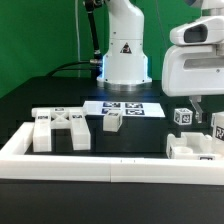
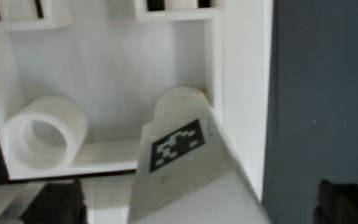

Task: Assemble chair

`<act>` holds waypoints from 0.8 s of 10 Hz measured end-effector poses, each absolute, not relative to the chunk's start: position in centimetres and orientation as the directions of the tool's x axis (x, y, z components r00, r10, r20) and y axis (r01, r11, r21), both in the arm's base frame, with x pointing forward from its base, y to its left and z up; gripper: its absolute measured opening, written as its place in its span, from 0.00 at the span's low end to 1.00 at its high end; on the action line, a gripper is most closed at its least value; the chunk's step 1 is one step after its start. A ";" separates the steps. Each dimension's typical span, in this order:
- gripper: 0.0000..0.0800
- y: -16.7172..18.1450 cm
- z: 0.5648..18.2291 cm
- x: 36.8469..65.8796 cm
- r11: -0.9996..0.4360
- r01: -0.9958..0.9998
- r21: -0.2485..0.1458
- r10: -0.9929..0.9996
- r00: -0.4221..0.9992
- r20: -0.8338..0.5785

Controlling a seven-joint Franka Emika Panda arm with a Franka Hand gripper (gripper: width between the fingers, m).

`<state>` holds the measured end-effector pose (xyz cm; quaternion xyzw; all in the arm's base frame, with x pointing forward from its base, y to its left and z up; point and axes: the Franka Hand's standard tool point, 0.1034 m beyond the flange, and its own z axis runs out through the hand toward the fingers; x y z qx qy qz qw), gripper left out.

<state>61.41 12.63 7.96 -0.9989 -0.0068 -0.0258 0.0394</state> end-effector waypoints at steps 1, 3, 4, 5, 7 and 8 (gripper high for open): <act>0.81 12.6 8.0 61.4 -0.993 0.092 -0.068 0.088 0.994 0.058; 0.81 12.6 7.9 61.4 -0.979 0.195 -0.061 0.191 0.979 0.065; 0.81 12.6 7.9 61.4 -0.976 0.210 -0.061 0.206 0.976 0.066; 0.69 12.6 7.9 61.4 -0.976 0.208 -0.061 0.204 0.977 0.066; 0.48 12.6 7.9 61.4 -0.976 0.208 -0.061 0.204 0.977 0.066; 0.36 12.6 7.9 61.4 -0.976 0.208 -0.061 0.204 0.977 0.066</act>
Offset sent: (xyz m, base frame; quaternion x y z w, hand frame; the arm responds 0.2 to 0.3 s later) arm 0.0006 0.0003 -0.0009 -0.0021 0.0018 -0.1353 0.9908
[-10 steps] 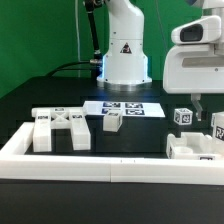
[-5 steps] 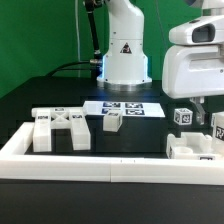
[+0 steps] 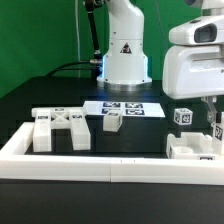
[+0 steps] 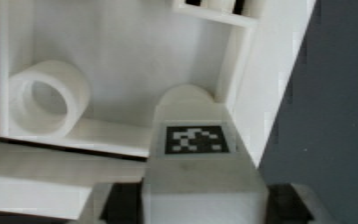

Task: Assemble chair

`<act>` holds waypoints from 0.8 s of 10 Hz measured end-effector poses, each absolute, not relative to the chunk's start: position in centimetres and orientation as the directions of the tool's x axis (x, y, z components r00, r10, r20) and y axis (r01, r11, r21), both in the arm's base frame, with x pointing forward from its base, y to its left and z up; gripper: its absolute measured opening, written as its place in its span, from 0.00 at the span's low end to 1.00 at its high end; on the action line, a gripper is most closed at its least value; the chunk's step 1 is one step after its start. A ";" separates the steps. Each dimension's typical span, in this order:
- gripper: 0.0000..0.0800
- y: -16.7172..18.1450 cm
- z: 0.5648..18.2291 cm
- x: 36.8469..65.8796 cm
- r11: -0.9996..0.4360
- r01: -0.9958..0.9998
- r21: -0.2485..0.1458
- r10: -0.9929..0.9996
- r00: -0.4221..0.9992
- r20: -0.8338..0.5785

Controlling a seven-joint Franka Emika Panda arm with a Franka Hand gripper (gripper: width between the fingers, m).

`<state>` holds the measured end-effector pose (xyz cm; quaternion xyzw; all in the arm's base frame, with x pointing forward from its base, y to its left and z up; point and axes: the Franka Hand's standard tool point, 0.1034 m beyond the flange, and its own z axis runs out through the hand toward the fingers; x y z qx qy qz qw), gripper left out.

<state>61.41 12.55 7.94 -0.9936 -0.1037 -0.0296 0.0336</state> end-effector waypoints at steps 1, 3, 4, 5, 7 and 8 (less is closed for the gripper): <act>0.36 12.5 7.9 61.4 -0.982 0.179 -0.063 0.175 0.983 0.064; 0.36 12.6 7.9 61.5 -0.995 0.071 -0.071 0.066 0.995 0.072; 0.36 12.5 7.9 61.5 -0.995 -0.051 -0.085 -0.057 0.996 0.073; 0.36 12.5 7.9 61.6 -0.984 -0.147 -0.097 -0.155 0.985 0.074; 0.36 12.6 7.9 61.6 -0.920 -0.376 -0.112 -0.383 0.922 0.051; 0.36 12.6 7.9 61.6 -0.888 -0.444 -0.115 -0.451 0.891 0.043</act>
Offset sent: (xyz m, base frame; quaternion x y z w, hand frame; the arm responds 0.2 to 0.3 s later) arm -0.0092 0.0014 -0.0014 0.0188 0.0197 0.2834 0.9586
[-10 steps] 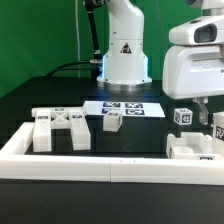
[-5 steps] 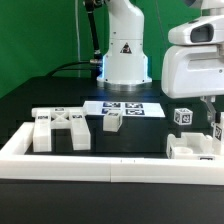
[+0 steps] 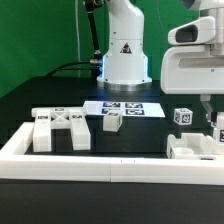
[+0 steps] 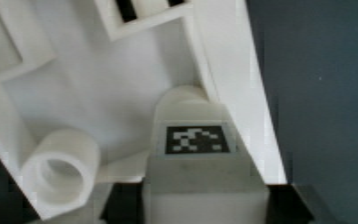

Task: Assemble chair

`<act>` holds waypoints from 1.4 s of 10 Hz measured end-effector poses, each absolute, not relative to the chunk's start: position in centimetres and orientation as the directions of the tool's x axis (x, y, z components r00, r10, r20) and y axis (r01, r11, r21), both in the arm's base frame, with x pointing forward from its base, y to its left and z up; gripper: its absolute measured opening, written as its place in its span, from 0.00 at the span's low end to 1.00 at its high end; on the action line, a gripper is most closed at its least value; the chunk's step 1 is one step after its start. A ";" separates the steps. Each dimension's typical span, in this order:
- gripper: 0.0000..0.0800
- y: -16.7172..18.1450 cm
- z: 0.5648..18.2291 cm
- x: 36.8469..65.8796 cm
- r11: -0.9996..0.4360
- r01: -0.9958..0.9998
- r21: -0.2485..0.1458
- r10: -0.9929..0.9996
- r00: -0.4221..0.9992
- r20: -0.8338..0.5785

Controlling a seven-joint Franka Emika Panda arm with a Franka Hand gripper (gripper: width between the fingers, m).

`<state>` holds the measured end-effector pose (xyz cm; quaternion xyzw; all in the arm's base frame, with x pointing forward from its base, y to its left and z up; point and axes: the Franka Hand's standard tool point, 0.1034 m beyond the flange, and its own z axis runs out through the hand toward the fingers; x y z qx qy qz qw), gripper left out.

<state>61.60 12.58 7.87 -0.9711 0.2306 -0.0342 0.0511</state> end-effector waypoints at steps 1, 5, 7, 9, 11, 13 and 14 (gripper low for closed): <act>0.36 12.6 7.9 61.7 -0.831 -0.543 -0.123 -0.550 0.835 0.031; 0.36 12.9 7.9 61.7 -0.614 -0.778 -0.134 -0.784 0.621 -0.007; 0.36 12.9 7.9 61.7 -0.531 -0.837 -0.133 -0.843 0.538 -0.019; 0.36 12.9 7.9 61.7 -0.539 -0.832 -0.133 -0.838 0.546 -0.018; 0.73 12.7 7.9 61.8 -0.611 -0.780 -0.134 -0.787 0.617 -0.005; 0.80 12.8 8.0 61.8 -0.756 -0.643 -0.124 -0.649 0.761 0.014; 0.81 12.8 8.1 61.9 -0.816 -0.564 -0.123 -0.571 0.820 0.027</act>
Offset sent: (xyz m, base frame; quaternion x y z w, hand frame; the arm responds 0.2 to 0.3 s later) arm -0.0001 0.0056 -0.0051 -0.0054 0.0035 0.2555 0.9668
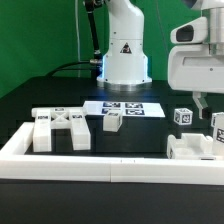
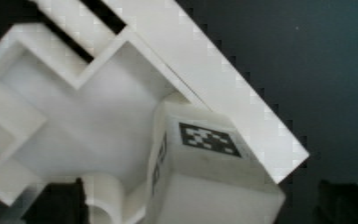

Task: Assemble chair

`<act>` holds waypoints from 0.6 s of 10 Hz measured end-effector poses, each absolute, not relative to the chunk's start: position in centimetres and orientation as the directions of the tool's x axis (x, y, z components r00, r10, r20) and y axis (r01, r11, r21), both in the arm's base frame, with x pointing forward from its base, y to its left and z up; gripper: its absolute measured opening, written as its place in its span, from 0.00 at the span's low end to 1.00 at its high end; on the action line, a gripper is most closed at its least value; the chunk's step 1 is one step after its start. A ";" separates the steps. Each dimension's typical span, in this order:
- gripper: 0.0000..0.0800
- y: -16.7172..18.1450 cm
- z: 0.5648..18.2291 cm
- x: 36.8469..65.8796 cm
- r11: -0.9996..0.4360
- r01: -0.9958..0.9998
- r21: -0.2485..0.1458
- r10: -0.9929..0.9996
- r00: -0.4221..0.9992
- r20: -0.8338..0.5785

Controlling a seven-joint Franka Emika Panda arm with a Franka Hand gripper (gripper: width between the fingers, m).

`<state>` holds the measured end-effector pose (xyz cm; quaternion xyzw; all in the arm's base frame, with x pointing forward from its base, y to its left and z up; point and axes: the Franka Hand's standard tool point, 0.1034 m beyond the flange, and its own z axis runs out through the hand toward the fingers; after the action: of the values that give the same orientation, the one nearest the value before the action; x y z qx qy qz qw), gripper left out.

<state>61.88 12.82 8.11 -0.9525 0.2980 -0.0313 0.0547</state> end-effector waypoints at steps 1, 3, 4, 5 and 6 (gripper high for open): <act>0.81 12.8 8.2 61.9 -0.868 -0.482 -0.120 -0.490 0.871 0.039; 0.81 12.9 8.2 62.0 -0.945 -0.312 -0.101 -0.318 0.946 0.055; 0.81 12.9 8.2 62.1 -0.966 -0.241 -0.096 -0.247 0.967 0.063; 0.81 12.8 8.0 62.2 -0.989 -0.124 -0.081 -0.130 0.989 0.073; 0.81 12.8 7.8 62.3 -0.998 -0.017 -0.067 -0.022 0.997 0.078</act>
Offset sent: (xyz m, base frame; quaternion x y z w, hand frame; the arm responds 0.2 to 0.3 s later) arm 0.0103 0.0026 -0.0017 -0.0159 -0.0122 -0.2151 0.9764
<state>62.30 12.77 7.79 -0.9986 0.0096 -0.0393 0.0331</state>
